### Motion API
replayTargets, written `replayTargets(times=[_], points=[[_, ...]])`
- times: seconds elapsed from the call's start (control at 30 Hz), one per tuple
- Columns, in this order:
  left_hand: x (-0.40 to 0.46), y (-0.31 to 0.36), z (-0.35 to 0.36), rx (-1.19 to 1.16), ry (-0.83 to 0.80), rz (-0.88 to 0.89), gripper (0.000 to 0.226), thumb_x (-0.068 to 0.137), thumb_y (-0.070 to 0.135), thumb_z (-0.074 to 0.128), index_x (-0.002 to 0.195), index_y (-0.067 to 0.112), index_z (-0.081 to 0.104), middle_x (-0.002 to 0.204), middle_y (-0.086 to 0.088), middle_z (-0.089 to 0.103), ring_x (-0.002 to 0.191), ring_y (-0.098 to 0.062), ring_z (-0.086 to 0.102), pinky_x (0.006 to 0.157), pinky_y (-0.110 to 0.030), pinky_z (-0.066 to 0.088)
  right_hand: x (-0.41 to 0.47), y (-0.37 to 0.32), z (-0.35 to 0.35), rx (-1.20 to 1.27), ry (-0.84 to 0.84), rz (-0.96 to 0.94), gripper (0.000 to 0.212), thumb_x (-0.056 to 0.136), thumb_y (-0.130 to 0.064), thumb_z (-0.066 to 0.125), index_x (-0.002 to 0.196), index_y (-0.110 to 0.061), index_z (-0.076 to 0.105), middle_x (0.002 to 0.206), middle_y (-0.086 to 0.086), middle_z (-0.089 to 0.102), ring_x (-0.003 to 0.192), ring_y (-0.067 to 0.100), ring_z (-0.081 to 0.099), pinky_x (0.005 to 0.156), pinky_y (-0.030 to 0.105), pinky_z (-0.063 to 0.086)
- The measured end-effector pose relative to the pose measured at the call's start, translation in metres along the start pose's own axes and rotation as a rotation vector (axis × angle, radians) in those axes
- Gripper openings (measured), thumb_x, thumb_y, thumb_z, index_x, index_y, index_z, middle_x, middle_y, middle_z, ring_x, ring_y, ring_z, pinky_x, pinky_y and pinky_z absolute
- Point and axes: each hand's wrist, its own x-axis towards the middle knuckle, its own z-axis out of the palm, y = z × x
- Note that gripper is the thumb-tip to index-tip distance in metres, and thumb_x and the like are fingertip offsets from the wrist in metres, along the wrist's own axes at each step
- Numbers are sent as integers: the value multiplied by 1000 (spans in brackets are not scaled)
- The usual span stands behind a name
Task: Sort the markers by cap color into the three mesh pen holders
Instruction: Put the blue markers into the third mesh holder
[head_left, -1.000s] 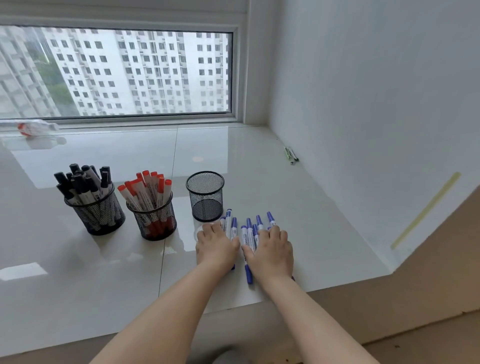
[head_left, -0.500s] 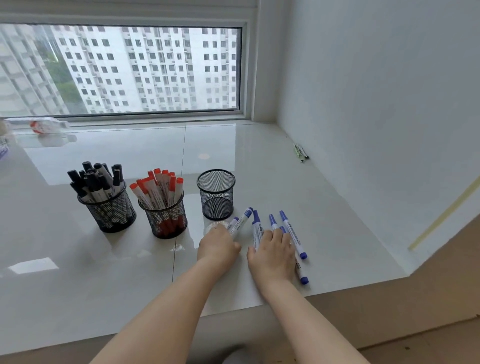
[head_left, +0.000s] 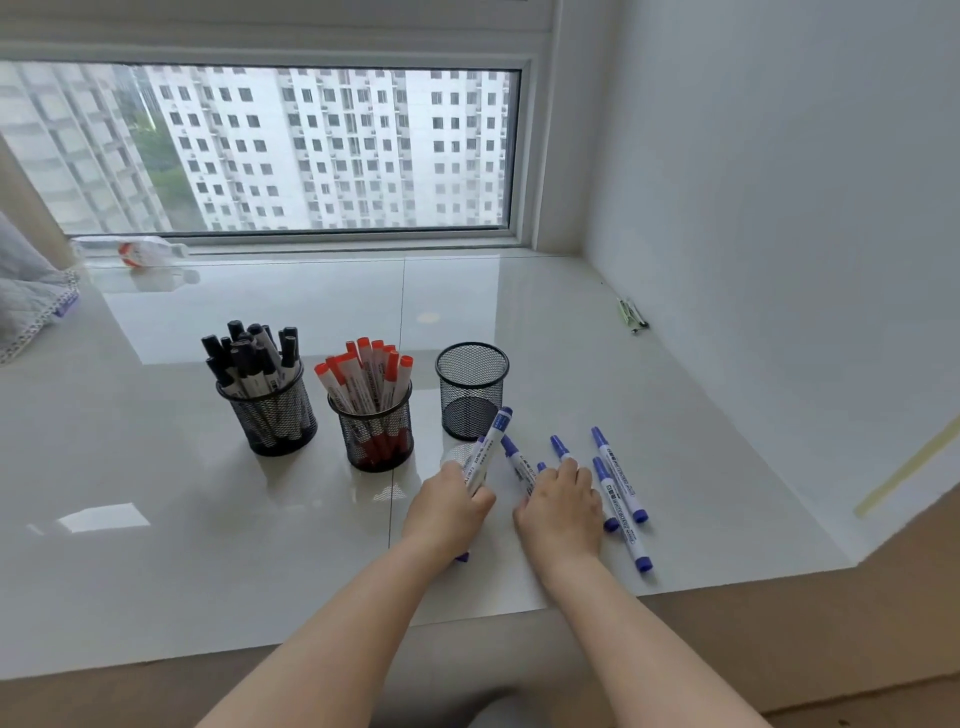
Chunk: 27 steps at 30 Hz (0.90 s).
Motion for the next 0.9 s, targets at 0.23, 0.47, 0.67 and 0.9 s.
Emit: replayTargets(times=[0.23,0.47,0.67,0.9], points=[[-1,-2,-17,-401,-82,-35,14,87,16,45,98,7,41,93,-12,56,51,-10,61,45,-24,48,8,4,-12,61,53,6,24,89,-22,42,100,-5,54,114,9,47,99,21,40,82,27,34],[7,21,-37,-454,1,36,11,88,23,49,96,19,44,73,-5,53,55,-17,50,38,-24,41,25,-9,-40,635,51,31,17,92,-22,44,79,-10,45,77,8,55,58,19,55,45,26,35],[25,46,-60,-623,126,115,12,87,29,55,77,25,50,60,1,51,50,-15,46,40,-22,40,60,-22,-71,950,61,49,10,94,-24,48,88,-17,50,70,-3,51,61,14,48,50,23,34],[61,75,-86,-939,248,233,14,91,29,55,81,19,51,69,1,56,60,-12,52,57,-24,45,113,-47,-105,1447,12,172,37,89,-30,55,57,-18,41,43,-6,42,52,15,41,58,28,39]])
